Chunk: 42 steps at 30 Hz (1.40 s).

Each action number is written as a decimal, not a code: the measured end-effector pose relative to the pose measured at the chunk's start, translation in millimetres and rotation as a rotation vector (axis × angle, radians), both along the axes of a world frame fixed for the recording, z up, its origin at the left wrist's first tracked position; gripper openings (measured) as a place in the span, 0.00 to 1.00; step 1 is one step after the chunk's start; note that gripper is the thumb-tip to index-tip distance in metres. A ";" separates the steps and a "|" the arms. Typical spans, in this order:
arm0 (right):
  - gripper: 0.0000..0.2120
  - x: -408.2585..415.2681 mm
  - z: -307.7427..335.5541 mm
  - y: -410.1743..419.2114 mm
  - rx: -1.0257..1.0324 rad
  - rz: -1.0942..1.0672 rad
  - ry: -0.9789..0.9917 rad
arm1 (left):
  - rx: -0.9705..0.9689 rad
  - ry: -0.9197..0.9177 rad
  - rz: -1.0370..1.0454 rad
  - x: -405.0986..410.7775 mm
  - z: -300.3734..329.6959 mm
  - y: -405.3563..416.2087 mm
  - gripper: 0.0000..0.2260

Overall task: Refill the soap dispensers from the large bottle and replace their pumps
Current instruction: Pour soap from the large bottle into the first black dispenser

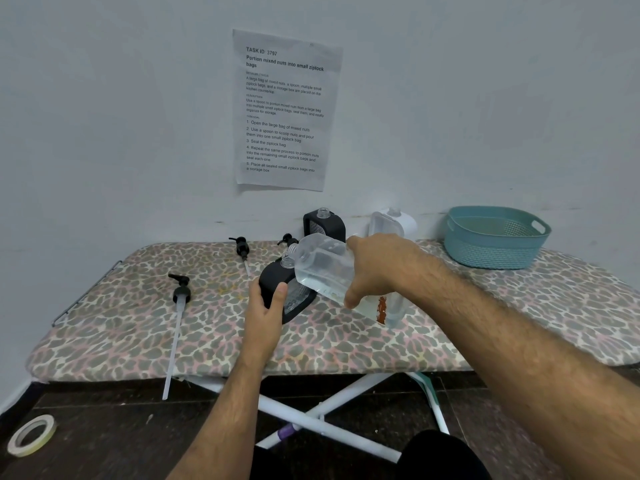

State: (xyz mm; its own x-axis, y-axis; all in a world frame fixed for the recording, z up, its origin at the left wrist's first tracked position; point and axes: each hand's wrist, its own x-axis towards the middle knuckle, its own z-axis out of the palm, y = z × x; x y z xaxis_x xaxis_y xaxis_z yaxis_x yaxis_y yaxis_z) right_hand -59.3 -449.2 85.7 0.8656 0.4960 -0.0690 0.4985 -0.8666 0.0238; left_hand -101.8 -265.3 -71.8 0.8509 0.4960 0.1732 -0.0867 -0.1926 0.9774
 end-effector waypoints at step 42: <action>0.42 1.1 2.9 0.3 -0.012 0.001 0.009 | -0.029 0.006 0.005 -1.6 0.9 0.2 0.29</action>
State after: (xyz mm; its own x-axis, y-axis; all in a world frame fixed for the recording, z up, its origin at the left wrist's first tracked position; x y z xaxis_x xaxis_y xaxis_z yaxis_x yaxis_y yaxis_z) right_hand -58.3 -448.9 88.6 0.8644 0.4960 -0.0828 0.4997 -0.8657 0.0299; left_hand -103.4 -265.1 -70.9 0.8495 0.5047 0.1535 -0.0801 -0.1642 0.9832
